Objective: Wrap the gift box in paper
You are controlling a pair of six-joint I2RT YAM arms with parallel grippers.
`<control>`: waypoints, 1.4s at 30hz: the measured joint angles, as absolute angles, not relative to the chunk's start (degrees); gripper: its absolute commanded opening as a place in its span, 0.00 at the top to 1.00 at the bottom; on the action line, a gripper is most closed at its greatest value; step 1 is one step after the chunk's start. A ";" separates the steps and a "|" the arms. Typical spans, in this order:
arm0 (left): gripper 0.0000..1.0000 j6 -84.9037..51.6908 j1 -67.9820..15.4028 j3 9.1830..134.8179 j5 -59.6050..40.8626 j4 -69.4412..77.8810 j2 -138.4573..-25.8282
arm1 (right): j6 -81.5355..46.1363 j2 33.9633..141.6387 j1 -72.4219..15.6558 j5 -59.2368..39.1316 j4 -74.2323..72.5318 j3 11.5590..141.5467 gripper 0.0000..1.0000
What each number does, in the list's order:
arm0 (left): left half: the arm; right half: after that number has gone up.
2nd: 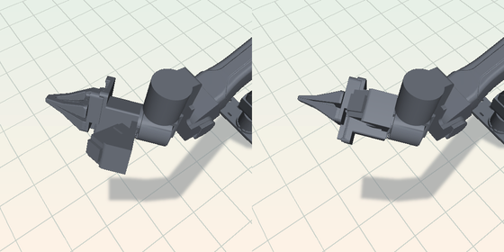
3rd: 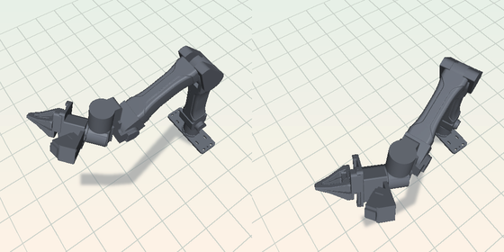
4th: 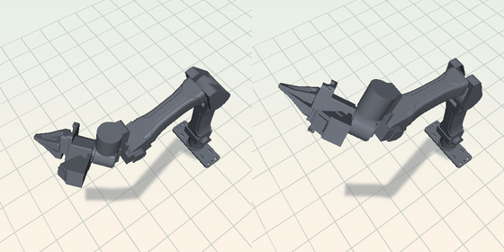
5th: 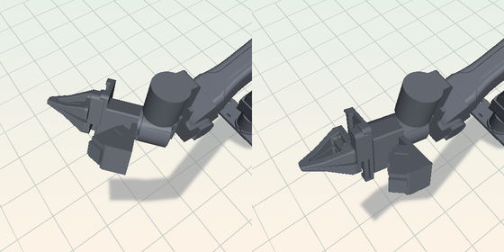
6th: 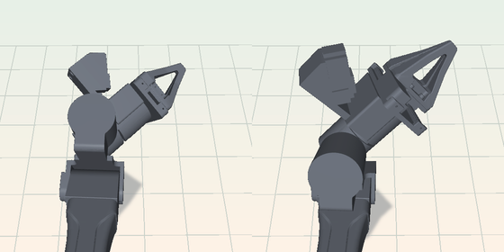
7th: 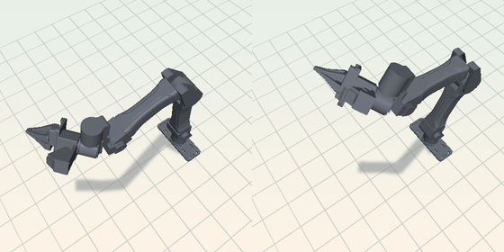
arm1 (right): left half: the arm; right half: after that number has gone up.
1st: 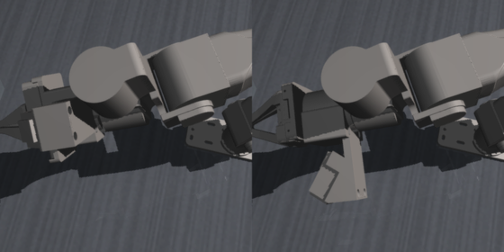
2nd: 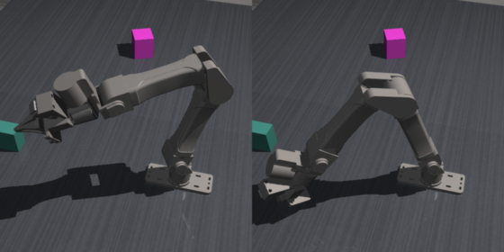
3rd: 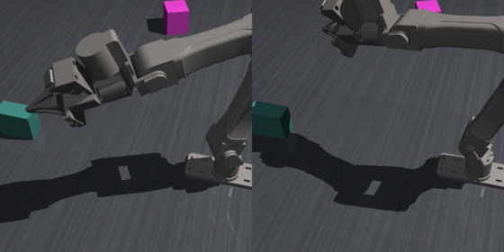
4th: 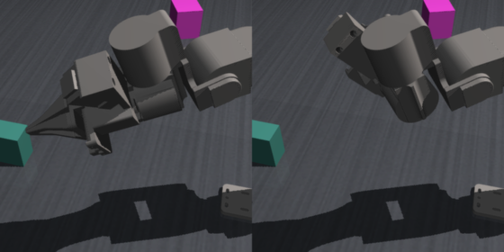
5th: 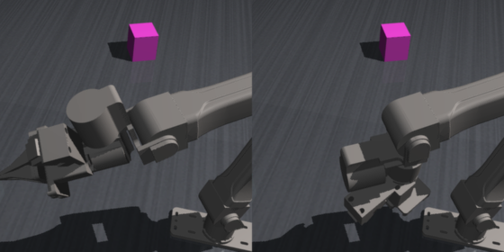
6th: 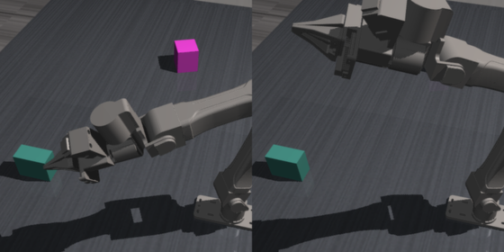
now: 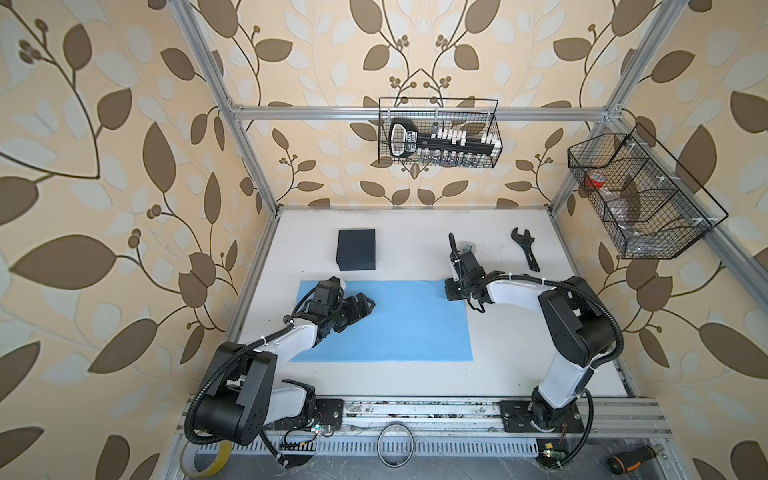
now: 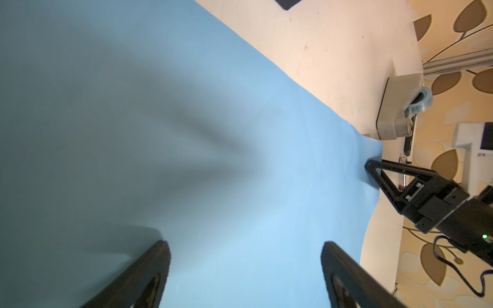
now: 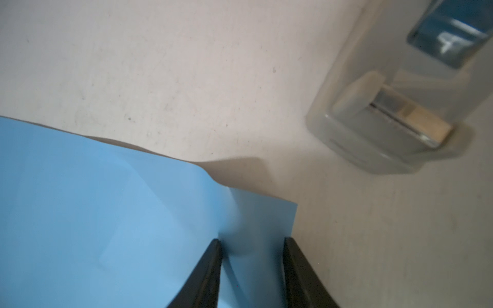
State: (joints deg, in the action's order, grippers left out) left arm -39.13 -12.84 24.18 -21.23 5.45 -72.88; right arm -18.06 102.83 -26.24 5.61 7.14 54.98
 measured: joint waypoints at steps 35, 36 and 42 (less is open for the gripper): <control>0.09 -48.21 -41.32 33.39 -25.56 11.00 -81.60 | -15.46 91.88 -15.03 10.96 14.41 50.43 0.54; 0.08 -47.92 -41.32 33.69 -25.36 10.13 -81.30 | -15.38 91.68 -15.18 11.62 14.41 50.65 0.50; 0.07 -43.29 -38.52 36.25 -18.35 0.51 -73.52 | -15.81 85.91 -21.71 14.20 13.93 49.58 0.38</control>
State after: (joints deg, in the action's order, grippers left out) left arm -43.29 -38.52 36.25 -18.35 0.51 -73.52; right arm -15.81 85.91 -21.71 14.20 13.93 49.58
